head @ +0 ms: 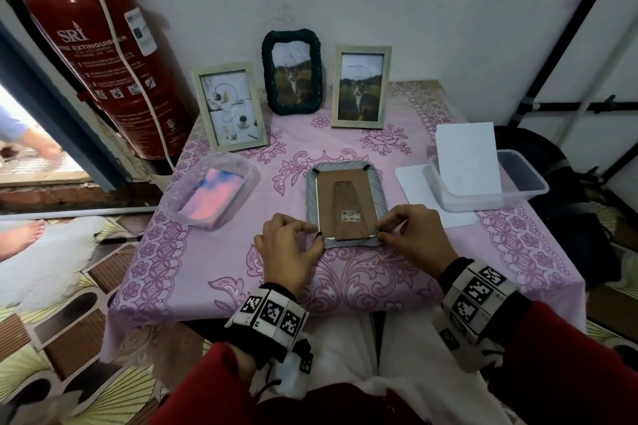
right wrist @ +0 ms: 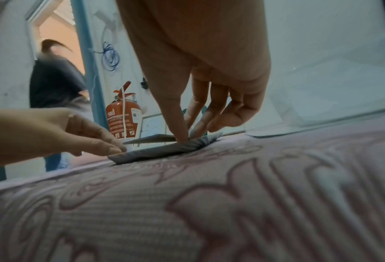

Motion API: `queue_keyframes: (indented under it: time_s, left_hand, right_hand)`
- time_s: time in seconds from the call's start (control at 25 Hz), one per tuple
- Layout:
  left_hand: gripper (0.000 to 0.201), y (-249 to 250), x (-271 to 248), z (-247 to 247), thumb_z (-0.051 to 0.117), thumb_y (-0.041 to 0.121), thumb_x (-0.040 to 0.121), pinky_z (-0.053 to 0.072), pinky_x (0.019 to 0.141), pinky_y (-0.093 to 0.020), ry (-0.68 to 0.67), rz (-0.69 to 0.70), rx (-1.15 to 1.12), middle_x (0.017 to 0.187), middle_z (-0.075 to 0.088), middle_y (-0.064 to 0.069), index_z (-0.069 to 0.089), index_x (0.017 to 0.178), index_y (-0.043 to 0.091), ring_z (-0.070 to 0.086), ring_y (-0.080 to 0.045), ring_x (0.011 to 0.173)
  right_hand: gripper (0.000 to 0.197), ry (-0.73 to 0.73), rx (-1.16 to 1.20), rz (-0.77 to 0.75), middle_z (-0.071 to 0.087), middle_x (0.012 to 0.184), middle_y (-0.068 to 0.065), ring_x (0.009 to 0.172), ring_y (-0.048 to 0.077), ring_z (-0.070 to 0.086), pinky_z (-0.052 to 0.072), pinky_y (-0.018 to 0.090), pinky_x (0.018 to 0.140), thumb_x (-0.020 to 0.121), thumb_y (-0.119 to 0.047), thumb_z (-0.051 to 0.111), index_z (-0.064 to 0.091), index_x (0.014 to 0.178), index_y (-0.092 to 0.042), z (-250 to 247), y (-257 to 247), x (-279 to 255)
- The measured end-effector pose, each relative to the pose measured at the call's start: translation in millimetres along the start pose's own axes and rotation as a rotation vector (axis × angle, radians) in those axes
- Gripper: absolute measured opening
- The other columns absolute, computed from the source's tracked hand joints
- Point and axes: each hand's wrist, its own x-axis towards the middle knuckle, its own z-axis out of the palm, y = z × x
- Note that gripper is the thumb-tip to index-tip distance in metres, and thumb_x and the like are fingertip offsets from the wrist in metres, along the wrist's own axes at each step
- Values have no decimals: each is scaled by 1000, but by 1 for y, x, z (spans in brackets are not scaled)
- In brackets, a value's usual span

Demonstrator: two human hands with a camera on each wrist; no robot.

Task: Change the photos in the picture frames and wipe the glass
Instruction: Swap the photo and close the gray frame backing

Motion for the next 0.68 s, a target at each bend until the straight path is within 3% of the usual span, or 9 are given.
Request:
queue_keyframes:
  time_s: [0.36, 0.52, 0.68]
  left_hand:
    - [7, -2, 5, -4, 72, 29, 76, 13, 69, -26, -56, 22, -28, 92, 61, 3, 72, 77, 23, 53, -15, 95]
    - [8, -3, 6, -5, 72, 30, 77, 13, 69, -27, -79, 27, -28, 93, 62, 3, 73, 78, 22, 53, -15, 93]
    - [12, -9, 10, -9, 66, 24, 84, 41, 88, -33, -131, -19, -188, 97, 61, -5, 73, 89, 16, 56, -16, 88]
  right_hand:
    - [26, -7, -19, -105, 69, 64, 0, 58, 2, 57, 42, 16, 60, 60, 4, 73, 66, 78, -13, -1, 1, 5]
    - [26, -51, -36, -101, 69, 64, -1, 63, 9, 62, 45, 23, 63, 62, 1, 74, 66, 80, -15, -4, -1, 7]
    - [17, -110, -100, -89, 69, 70, -3, 67, 9, 61, 49, 29, 66, 71, -6, 69, 70, 86, -15, -9, -4, 11]
